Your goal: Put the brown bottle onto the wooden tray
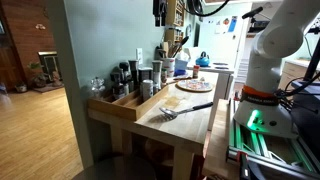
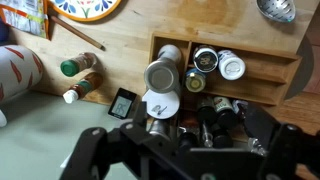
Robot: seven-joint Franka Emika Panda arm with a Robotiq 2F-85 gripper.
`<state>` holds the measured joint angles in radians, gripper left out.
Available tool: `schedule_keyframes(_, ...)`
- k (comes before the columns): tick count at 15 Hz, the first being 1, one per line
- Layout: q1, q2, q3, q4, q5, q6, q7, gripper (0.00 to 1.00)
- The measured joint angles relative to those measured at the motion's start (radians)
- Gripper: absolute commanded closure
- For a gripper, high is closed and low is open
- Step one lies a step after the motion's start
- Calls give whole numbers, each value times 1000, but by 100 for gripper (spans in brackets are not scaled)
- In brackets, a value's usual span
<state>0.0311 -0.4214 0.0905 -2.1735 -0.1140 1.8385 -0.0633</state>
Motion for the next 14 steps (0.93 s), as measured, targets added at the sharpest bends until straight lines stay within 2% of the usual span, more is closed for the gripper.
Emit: schedule_keyframes(14, -5, 6, -6, 4, -1, 1, 17, 0)
